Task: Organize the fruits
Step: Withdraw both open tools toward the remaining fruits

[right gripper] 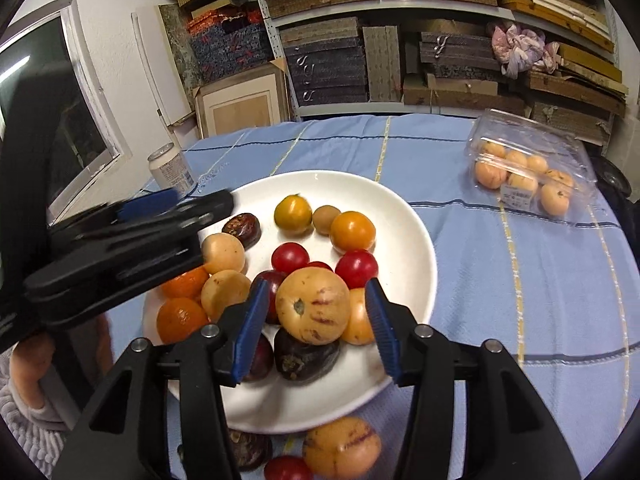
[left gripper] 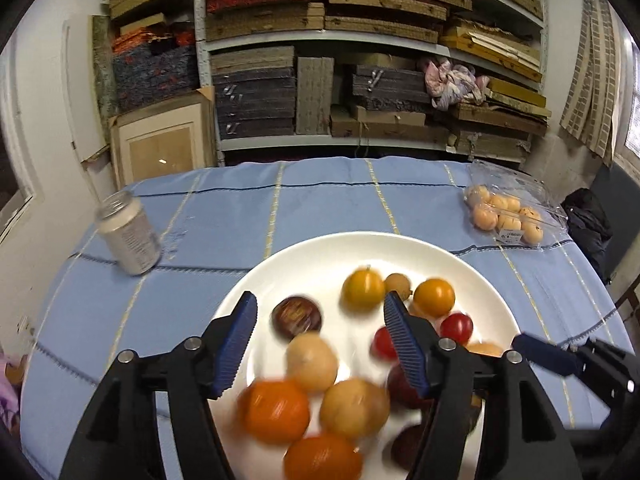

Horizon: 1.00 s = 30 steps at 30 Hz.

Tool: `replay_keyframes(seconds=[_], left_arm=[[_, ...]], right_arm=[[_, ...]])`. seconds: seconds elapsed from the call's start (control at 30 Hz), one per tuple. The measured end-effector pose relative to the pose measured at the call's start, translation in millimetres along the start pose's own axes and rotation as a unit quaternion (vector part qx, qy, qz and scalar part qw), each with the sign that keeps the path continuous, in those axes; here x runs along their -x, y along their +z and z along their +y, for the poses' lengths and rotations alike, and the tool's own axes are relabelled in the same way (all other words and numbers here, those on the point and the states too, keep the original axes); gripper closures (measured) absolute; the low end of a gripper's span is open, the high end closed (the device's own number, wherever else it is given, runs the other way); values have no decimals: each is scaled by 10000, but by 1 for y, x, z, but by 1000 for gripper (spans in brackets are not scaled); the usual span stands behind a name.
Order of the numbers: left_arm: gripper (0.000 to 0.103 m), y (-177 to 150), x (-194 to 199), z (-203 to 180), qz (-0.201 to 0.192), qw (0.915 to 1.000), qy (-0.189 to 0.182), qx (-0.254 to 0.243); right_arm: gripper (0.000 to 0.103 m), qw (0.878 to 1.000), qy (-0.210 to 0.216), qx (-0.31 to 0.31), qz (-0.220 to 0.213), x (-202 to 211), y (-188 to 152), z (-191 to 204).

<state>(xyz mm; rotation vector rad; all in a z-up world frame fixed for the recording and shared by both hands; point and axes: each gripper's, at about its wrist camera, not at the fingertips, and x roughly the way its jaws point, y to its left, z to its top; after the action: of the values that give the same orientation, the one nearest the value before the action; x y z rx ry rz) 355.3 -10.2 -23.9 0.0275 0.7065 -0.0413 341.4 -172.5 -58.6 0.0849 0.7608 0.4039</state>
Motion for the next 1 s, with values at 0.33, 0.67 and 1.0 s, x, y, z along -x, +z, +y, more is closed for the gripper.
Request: replay_keyframes(seconds=[0.33,0.67,1.0], left_arm=[[30,-64,71,6,-117,9996,269,-40],[28,-126,91,0,31,9997,236,10],[28,-153,88,-25,144,9971,-423,-608]], right_arm=[[39,9995,-30,91,-312,74,-54,12],[39,9997,-150,-215,15,77,-109,-6],[39,9991,-196,-205,299,64,-108,-15]])
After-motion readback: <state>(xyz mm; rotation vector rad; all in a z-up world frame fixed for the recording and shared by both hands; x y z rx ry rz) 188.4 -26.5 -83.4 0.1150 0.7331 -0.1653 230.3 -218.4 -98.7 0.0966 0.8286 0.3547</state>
